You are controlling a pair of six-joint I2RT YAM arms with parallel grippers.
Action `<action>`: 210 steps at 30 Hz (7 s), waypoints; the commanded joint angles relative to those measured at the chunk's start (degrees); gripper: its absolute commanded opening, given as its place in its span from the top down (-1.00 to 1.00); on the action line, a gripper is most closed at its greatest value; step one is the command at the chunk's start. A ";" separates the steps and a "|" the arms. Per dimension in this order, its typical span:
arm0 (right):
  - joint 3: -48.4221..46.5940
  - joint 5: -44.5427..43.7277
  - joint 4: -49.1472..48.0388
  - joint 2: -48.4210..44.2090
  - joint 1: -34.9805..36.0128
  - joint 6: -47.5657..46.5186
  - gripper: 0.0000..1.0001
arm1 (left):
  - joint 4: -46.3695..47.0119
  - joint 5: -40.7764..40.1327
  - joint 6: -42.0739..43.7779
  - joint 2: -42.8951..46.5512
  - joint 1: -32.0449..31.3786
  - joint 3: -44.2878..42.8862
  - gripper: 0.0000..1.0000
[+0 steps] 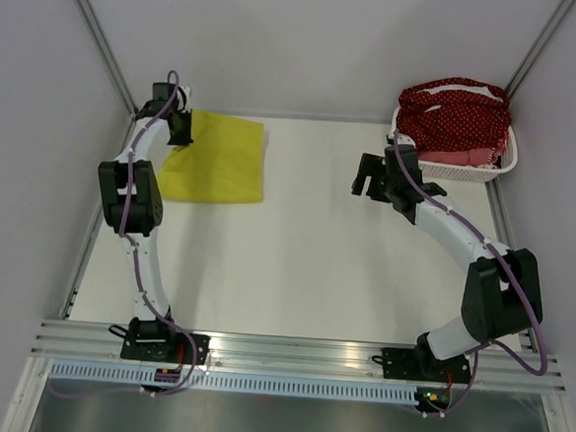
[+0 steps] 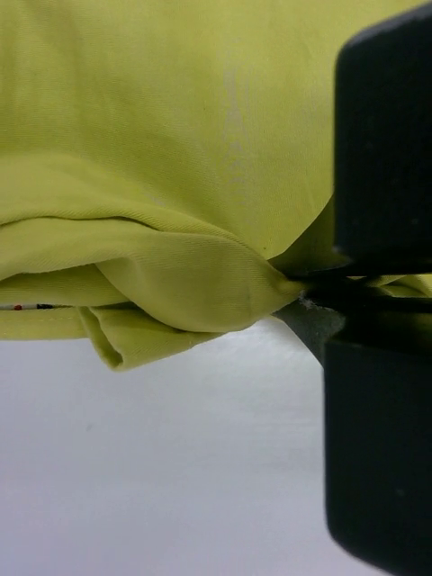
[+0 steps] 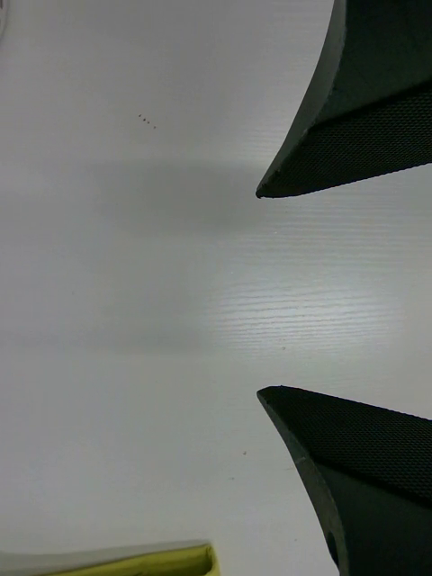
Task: Fold and stack the mixed laundry pile
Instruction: Move the trousers to the corner of the board, then pick up the skirt from the bin, then place the skirt at the center of the board, then flatten out the skirt at the center of the board.
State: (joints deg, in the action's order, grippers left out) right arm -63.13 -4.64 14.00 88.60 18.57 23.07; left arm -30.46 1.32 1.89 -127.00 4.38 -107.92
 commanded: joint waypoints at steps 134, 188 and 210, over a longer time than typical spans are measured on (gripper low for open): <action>14.01 9.92 2.78 -19.08 -6.70 -2.58 -0.96 | 2.07 12.46 -37.84 66.01 -9.91 68.80 -0.99; -41.28 4.47 -1.43 45.79 18.35 -18.94 -0.34 | 6.02 10.10 -39.07 56.16 -21.87 69.86 0.95; -26.17 -5.19 -5.21 8.90 18.35 -21.31 0.99 | -4.61 -8.87 -34.86 66.34 -21.78 47.38 0.95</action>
State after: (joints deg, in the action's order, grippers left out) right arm -91.00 -5.65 13.32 110.21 36.91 2.83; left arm -33.74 -1.43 -36.34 -65.67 -17.23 -54.39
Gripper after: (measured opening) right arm 0.021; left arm 0.056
